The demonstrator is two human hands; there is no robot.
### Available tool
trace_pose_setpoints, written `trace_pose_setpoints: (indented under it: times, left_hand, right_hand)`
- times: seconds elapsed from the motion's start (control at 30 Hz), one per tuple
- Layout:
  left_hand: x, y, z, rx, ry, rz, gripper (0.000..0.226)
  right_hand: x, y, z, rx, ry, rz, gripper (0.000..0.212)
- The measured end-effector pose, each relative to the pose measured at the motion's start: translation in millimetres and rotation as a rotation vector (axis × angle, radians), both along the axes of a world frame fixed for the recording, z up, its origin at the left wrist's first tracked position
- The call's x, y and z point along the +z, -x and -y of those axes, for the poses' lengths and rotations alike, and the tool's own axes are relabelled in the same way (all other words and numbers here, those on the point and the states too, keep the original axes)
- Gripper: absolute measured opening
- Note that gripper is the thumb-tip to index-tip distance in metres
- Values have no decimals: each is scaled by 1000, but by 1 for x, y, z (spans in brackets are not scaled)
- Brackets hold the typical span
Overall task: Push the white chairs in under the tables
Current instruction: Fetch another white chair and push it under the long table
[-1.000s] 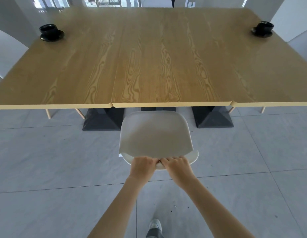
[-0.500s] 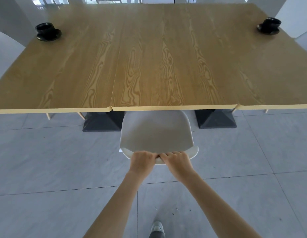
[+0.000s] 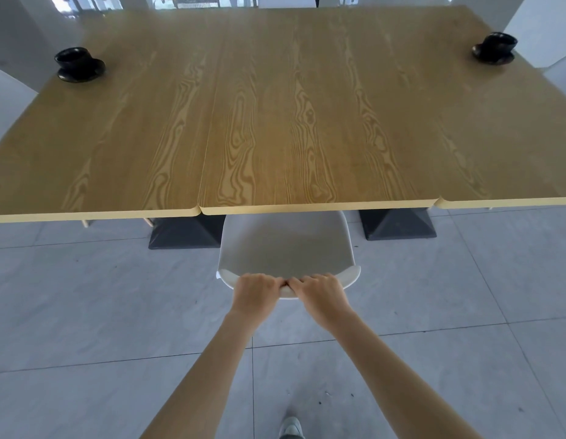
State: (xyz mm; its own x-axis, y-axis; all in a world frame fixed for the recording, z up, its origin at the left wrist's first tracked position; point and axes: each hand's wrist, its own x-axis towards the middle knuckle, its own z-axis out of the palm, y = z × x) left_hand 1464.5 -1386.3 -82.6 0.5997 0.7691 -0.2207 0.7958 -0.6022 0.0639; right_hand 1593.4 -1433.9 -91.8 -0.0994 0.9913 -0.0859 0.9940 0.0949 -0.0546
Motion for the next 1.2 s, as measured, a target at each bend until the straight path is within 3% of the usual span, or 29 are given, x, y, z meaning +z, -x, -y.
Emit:
trace_pose_setpoints:
  times: [0.07, 0.17, 0.27, 0.4, 0.53, 0.87, 1.2]
  left_hand:
    - [6, 6, -6, -31, -87, 31, 17]
    - [3, 14, -14, -46, -110, 12, 33]
    - [-2, 16, -13, -44, -142, 23, 34]
    - [0, 15, -9, -9, -142, 58, 16]
    - [-2, 13, -4, 39, 4, -12, 29]
    - [-9, 4, 7, 67, 4, -50, 32]
    - [-9, 4, 9, 84, 2, -56, 28]
  right_hand:
    - [-2, 5, -5, 12, -5, -4, 45]
    - [-4, 13, -10, 22, -7, -11, 43]
    - [-6, 15, -11, 24, 2, -21, 43]
    - [-6, 15, -9, 19, 4, -29, 44]
    - [-5, 14, -5, 4, 11, -44, 45]
    - [1, 3, 5, -12, 38, -175, 27]
    - [2, 0, 10, 8, 68, -183, 31]
